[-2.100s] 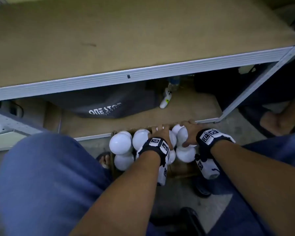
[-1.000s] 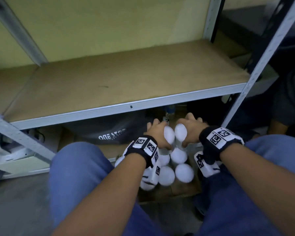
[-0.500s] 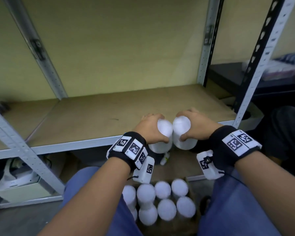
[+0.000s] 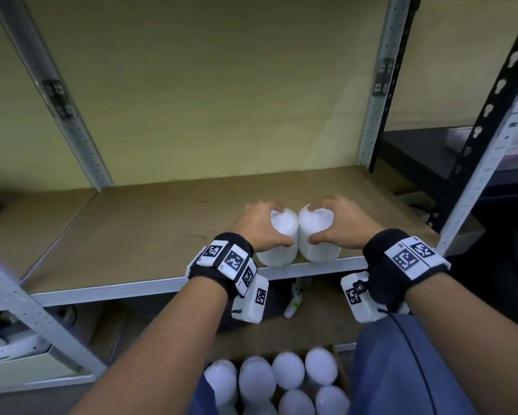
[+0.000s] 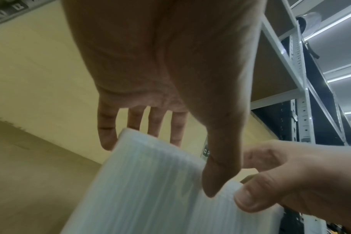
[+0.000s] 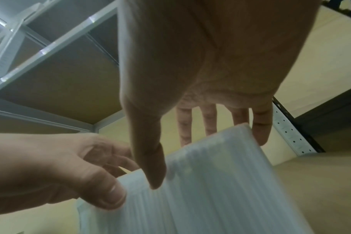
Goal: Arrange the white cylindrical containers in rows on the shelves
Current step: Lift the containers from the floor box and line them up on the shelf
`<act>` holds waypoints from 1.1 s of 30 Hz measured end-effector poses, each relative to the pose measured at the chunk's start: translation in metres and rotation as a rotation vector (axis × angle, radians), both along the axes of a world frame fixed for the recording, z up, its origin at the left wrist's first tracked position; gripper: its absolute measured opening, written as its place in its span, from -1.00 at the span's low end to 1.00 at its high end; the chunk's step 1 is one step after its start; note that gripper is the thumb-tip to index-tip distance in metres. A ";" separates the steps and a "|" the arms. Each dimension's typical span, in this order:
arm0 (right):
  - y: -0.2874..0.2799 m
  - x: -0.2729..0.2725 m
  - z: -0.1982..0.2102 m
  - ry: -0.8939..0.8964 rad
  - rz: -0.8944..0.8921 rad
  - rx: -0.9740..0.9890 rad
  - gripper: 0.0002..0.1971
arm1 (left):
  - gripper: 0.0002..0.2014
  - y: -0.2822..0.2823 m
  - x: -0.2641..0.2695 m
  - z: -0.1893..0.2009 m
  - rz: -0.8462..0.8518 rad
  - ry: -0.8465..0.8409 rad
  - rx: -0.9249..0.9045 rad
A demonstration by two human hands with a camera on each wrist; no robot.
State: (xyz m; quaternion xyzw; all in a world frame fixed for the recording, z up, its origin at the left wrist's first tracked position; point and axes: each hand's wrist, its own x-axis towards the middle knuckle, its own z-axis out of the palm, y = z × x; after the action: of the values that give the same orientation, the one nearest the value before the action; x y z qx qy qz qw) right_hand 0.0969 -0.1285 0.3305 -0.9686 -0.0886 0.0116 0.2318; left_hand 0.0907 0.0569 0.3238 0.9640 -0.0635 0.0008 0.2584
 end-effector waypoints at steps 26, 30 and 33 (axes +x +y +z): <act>-0.006 -0.012 0.003 0.022 0.057 -0.141 -0.58 | -0.60 0.004 -0.016 0.002 -0.071 -0.050 0.063; -0.004 -0.017 0.004 -0.003 0.088 -0.201 -0.67 | -0.65 0.003 -0.023 0.000 -0.063 -0.027 0.065; -0.004 -0.013 0.002 -0.038 0.093 -0.199 -0.73 | -0.68 0.002 -0.022 -0.005 -0.042 -0.063 0.050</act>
State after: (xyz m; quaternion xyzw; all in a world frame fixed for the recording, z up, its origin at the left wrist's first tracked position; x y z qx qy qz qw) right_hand 0.0834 -0.1329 0.3323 -0.9817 -0.1365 0.0129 0.1320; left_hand 0.0683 0.0588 0.3190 0.9681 -0.0918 0.0240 0.2321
